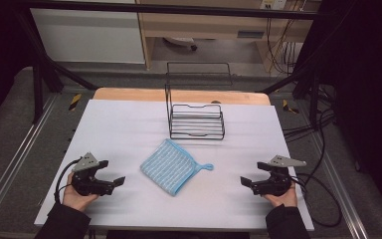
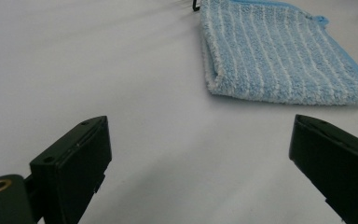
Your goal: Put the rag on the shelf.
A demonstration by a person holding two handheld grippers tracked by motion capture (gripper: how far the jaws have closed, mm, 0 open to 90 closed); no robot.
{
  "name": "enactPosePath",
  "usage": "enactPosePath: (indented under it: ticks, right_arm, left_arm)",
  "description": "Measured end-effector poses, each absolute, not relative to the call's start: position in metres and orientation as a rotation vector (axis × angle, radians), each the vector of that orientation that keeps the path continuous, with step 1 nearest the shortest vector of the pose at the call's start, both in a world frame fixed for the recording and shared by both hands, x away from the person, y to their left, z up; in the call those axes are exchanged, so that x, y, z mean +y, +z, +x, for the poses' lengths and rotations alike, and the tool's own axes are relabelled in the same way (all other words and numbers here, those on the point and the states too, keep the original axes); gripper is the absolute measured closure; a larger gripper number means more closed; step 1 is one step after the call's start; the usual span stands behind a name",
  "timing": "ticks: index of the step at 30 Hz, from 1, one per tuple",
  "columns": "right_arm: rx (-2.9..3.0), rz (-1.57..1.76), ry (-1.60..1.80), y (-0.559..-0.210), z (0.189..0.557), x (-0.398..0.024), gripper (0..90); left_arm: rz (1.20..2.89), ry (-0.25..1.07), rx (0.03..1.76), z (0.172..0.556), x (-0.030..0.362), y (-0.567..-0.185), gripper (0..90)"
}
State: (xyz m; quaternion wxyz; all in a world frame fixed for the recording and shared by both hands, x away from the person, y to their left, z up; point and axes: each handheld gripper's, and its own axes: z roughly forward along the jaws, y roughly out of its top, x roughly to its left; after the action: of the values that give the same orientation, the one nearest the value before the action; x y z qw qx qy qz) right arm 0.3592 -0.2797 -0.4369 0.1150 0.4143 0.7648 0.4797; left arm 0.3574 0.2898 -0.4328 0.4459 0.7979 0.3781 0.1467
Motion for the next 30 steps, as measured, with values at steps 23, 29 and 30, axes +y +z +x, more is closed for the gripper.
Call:
enactPosePath:
  ticks: [23, 29, 30]
  right_arm:
    - [2.304, 1.144, 1.350, -0.432, 0.357, -0.239, 1.6]
    - [2.326, 1.128, 1.347, -0.431, 0.356, -0.223, 2.2]
    - [2.330, 1.128, 1.354, -0.431, 0.356, -0.220, 2.3]
  left_arm:
    - [1.998, 0.384, 0.943, 0.360, 0.290, -0.434, 5.8]
    - [1.996, 0.393, 0.956, 0.360, 0.289, -0.435, 5.9]
    - [1.996, 0.393, 0.956, 0.360, 0.289, -0.435, 5.9]
